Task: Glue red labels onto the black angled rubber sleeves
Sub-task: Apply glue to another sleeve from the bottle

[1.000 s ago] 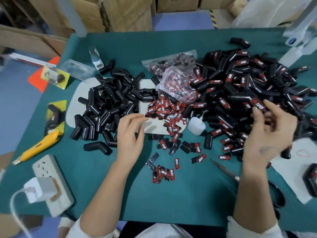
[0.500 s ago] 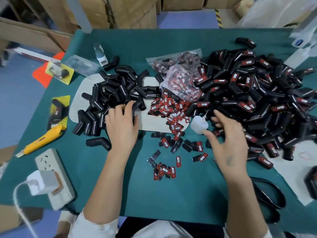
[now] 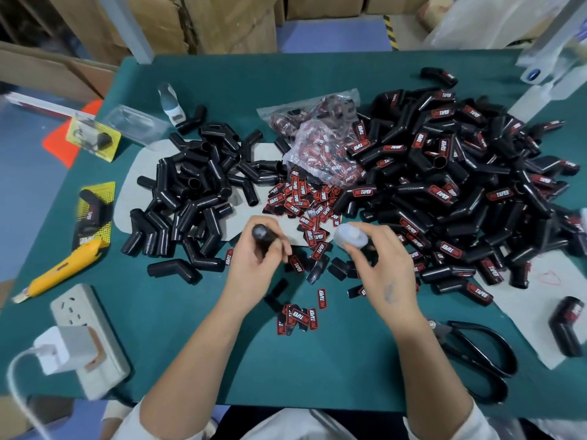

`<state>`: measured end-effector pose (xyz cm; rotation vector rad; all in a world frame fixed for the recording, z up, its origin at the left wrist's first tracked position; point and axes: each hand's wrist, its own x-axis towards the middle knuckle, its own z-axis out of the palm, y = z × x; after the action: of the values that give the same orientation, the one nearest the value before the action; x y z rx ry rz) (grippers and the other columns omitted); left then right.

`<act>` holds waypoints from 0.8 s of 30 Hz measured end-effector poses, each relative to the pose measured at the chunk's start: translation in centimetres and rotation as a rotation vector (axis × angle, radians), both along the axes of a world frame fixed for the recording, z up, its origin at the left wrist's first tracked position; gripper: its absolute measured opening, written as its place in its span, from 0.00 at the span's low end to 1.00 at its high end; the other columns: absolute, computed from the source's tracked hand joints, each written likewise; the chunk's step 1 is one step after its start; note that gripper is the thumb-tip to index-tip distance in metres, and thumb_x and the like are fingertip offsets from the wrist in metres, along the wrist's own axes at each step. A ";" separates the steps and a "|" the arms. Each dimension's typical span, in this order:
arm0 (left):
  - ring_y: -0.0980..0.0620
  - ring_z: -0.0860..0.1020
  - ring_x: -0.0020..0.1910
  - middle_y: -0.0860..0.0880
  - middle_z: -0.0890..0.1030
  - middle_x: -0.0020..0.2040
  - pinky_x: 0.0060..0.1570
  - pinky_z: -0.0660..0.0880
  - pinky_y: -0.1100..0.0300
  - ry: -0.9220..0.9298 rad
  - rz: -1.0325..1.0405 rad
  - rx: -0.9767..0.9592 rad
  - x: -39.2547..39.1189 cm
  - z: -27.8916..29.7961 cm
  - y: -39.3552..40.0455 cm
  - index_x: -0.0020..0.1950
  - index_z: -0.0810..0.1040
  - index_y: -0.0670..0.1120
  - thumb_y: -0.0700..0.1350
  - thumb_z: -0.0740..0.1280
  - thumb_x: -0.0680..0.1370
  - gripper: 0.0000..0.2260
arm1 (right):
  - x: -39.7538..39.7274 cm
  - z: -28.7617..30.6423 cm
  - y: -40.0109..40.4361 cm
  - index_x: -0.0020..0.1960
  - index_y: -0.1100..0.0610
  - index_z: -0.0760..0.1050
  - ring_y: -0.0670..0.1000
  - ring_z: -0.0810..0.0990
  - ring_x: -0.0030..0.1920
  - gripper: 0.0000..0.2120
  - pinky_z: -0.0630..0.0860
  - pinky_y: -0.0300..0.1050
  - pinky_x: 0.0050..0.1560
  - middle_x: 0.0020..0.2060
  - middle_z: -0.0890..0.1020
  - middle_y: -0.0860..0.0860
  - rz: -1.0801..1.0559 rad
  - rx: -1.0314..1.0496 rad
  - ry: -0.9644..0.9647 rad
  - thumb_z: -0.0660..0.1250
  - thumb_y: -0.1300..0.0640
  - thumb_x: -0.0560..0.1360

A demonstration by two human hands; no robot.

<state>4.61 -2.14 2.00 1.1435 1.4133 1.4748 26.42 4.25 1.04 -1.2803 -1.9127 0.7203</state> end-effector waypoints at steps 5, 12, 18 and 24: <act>0.52 0.79 0.48 0.55 0.78 0.49 0.56 0.73 0.63 0.117 -0.014 0.132 2.5 2.1 0.8 0.52 0.86 0.52 0.42 0.74 0.77 0.06 | -0.8 -0.3 -0.5 0.64 0.46 0.80 0.50 0.82 0.52 0.14 0.80 0.56 0.48 0.53 0.81 0.43 0.074 0.017 -0.025 0.74 0.55 0.80; 0.54 0.79 0.48 0.52 0.78 0.48 0.54 0.73 0.63 0.156 0.056 0.185 3.7 2.6 1.4 0.50 0.85 0.47 0.35 0.77 0.76 0.08 | -1.0 0.2 -0.8 0.65 0.48 0.81 0.52 0.82 0.51 0.16 0.80 0.57 0.48 0.51 0.80 0.44 0.096 0.036 -0.150 0.72 0.55 0.77; 0.51 0.78 0.46 0.56 0.78 0.47 0.50 0.72 0.60 0.131 0.092 0.352 3.1 2.8 1.3 0.49 0.85 0.49 0.42 0.75 0.79 0.03 | -1.0 -0.1 -0.8 0.65 0.44 0.80 0.50 0.82 0.51 0.15 0.80 0.55 0.48 0.52 0.80 0.42 0.078 0.048 -0.182 0.72 0.53 0.80; 0.50 0.70 0.34 0.51 0.75 0.37 0.38 0.69 0.59 -0.283 0.135 0.176 0.9 2.5 1.1 0.48 0.83 0.52 0.47 0.73 0.80 0.01 | -0.3 -0.6 -0.4 0.68 0.45 0.79 0.48 0.80 0.49 0.18 0.80 0.53 0.45 0.52 0.78 0.42 0.053 0.058 -0.094 0.74 0.57 0.80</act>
<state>5.50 -1.02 4.54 0.9119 1.2024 1.8080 26.16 3.90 0.40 -1.2514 -2.0353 0.6370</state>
